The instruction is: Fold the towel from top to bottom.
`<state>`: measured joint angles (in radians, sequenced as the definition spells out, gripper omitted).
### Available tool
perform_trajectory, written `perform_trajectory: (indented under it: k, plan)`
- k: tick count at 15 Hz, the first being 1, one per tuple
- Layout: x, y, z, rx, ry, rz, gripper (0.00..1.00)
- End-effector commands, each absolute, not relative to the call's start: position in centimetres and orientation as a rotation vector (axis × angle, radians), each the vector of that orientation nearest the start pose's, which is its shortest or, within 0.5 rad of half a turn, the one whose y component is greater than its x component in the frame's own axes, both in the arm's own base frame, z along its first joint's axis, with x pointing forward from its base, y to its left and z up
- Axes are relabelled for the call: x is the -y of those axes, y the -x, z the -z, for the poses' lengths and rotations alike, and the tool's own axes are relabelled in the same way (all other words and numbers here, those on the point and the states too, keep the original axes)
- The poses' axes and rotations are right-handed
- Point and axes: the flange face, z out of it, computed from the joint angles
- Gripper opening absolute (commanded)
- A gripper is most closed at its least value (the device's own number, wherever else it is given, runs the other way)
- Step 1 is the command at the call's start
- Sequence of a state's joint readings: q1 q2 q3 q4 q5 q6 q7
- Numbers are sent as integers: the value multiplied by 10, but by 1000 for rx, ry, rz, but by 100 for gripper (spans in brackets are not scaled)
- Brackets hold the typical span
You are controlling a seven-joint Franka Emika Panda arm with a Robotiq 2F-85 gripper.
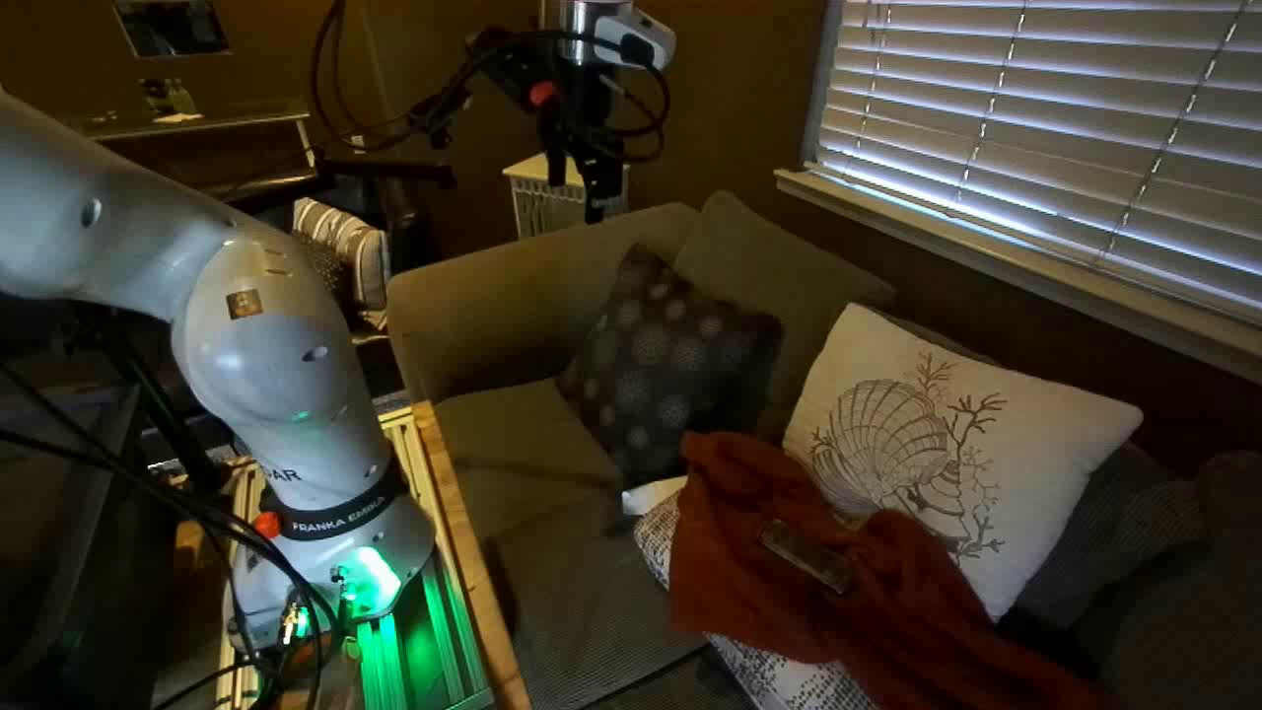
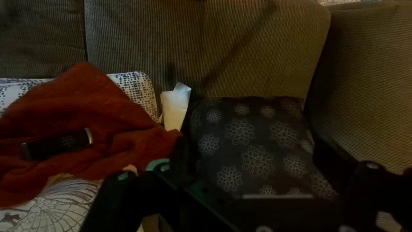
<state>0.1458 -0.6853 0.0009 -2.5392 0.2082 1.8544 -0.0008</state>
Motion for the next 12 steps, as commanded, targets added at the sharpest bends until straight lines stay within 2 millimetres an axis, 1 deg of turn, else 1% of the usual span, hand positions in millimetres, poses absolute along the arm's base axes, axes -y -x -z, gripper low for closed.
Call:
perform_trajectory:
  k: [1,6,8,11,12]
  plan:
    - [-66,-338,-497,131,2940,-22,100]
    - [-66,-338,-497,131,2940,-22,100]
    - [-48,-340,-478,-33,2948,-81,100]
    - [-21,-336,-437,-252,2953,-176,100]
    - [-12,-335,-424,-299,2957,-195,100]
